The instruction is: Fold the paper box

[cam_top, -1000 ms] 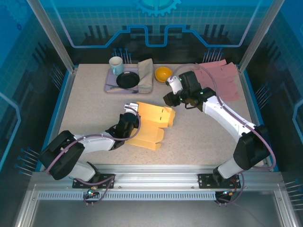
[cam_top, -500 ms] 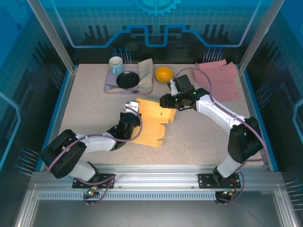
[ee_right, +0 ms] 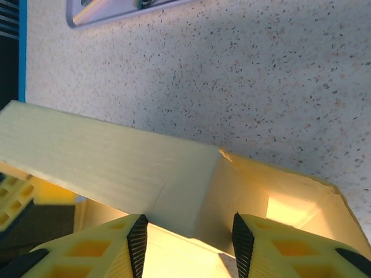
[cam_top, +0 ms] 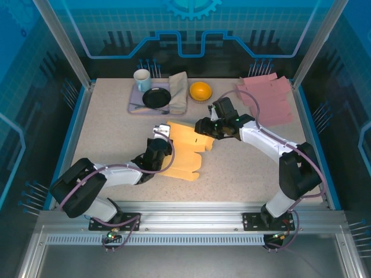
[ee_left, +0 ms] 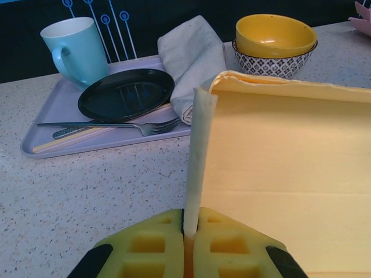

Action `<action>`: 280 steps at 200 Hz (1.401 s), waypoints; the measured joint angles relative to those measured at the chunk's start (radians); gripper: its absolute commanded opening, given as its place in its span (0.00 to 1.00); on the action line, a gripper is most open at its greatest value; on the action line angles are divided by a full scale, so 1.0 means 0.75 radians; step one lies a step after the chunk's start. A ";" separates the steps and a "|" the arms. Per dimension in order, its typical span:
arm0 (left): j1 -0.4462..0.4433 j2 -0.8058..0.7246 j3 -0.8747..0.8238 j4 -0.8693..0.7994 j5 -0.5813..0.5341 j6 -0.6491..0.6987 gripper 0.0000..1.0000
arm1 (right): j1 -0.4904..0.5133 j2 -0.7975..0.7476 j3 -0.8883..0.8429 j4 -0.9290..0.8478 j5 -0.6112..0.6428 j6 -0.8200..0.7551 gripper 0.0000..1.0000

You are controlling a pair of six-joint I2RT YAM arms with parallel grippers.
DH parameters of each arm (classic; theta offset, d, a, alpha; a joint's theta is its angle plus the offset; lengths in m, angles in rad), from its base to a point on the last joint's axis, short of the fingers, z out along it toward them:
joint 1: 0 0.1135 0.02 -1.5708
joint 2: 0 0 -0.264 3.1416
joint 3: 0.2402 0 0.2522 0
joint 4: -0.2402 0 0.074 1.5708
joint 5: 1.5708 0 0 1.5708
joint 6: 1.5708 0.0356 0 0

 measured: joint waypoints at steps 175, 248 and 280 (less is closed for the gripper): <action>-0.033 -0.012 -0.013 -0.008 -0.001 -0.091 0.00 | -0.063 -0.070 -0.109 0.211 -0.090 0.261 0.12; -0.044 -0.012 -0.007 -0.058 -0.005 -0.155 0.00 | -0.063 -0.100 -0.105 0.182 -0.057 0.237 0.18; -0.036 -0.010 0.073 -0.199 -0.030 -0.250 0.00 | -0.063 -0.127 -0.064 0.067 0.018 0.135 0.25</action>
